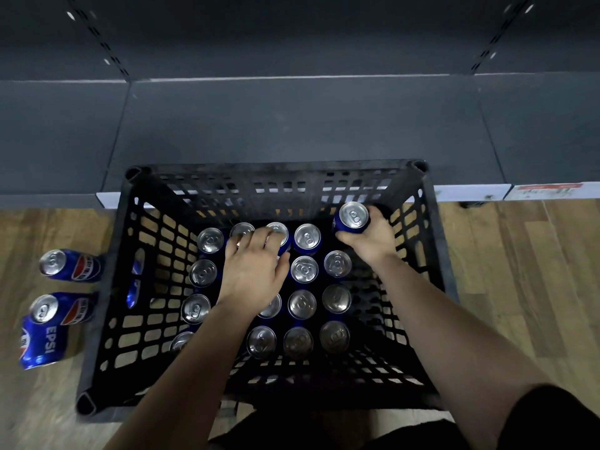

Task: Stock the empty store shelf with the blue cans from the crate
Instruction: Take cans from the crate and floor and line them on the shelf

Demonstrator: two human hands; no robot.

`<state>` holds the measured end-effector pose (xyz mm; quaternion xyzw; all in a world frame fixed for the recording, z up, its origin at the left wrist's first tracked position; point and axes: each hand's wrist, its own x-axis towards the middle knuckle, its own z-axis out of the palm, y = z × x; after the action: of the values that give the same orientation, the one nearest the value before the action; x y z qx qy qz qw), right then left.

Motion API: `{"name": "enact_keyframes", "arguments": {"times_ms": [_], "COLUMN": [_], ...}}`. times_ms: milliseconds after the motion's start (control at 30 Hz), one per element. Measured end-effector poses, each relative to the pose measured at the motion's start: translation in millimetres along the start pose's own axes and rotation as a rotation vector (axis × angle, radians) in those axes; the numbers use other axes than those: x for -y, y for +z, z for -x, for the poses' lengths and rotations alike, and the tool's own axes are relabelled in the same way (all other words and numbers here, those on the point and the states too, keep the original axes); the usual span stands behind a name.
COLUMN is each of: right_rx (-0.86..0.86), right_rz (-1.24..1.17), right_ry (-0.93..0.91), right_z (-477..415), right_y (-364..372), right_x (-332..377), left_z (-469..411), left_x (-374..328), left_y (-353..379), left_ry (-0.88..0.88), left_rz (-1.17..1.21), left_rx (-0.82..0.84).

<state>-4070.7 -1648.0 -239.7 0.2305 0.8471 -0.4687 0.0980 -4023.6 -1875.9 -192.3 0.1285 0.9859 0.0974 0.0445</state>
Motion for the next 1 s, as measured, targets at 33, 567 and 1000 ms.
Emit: {"name": "enact_keyframes", "arguments": {"times_ms": [33, 567, 1000], "right_rx": [-0.006, 0.024, -0.157], "right_rz": [-0.02, -0.198, -0.074], "right_ry": [0.0, -0.151, -0.487], "right_z": [7.8, 179.2, 269.5], "right_y": [-8.9, -239.2, -406.2], "right_x": [7.5, 291.0, 528.3], "left_z": [1.1, 15.7, -31.3], "left_x": [-5.5, -95.9, -149.2], "left_y": [-12.8, -390.1, -661.1], "left_ry": [0.007, 0.025, 0.159], "left_rz": [-0.001, -0.011, 0.004], "left_rx": [-0.003, -0.149, -0.418]}}
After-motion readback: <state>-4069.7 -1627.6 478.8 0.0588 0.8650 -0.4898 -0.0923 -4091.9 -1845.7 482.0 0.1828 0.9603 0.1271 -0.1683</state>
